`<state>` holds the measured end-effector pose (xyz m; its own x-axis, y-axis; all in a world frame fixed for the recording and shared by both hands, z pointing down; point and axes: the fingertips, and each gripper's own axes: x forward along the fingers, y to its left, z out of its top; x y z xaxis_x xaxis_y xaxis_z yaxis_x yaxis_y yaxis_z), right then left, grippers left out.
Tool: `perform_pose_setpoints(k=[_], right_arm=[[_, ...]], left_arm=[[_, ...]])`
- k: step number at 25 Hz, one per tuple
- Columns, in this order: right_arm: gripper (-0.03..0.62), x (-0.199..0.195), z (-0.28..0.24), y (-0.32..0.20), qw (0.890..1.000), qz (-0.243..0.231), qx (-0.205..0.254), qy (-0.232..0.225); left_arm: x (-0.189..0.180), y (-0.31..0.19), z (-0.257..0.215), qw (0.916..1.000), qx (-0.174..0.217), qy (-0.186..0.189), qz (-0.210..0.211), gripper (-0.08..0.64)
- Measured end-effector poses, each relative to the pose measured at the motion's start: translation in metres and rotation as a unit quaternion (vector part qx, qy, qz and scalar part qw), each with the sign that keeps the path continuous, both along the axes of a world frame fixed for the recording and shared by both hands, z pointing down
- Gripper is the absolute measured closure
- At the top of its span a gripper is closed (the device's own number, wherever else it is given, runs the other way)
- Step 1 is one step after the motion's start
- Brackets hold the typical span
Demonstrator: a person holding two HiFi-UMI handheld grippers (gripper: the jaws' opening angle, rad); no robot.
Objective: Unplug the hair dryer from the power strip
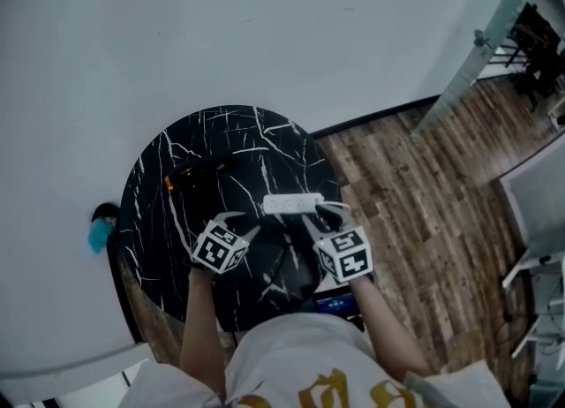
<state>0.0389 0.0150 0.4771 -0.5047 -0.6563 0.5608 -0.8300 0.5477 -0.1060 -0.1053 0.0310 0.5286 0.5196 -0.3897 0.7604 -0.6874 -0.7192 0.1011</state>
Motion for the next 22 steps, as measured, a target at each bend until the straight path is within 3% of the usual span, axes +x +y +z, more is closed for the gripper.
perform_pose_setpoints(k=[3,7,10,12,14,22], right_arm=[[0.464,0.004,-0.021,-0.007,0.999,0.034,0.032,-0.013],[0.502,-0.003,-0.047,-0.010,0.996,0.047,0.076,-0.023],[0.551,-0.009,-0.063,-0.010,0.993,0.051,0.108,-0.027],[0.592,-0.013,-0.072,-0.009,0.991,0.050,0.125,-0.025],[0.594,-0.015,-0.075,-0.008,0.990,0.048,0.135,-0.020],[0.594,-0.018,-0.080,-0.005,0.989,0.040,0.138,-0.024]], left_arm=[[0.002,-0.013,-0.053,0.9938,0.089,0.050,-0.044,0.423],[0.003,-0.029,-0.119,0.9700,0.190,0.107,-0.107,0.424],[0.004,-0.033,-0.134,0.9599,0.199,0.144,-0.136,0.433],[0.002,-0.033,-0.137,0.9533,0.207,0.156,-0.156,0.480],[0.000,-0.032,-0.139,0.9477,0.223,0.156,-0.167,0.525],[0.009,-0.026,-0.145,0.9451,0.247,0.156,-0.146,0.534]])
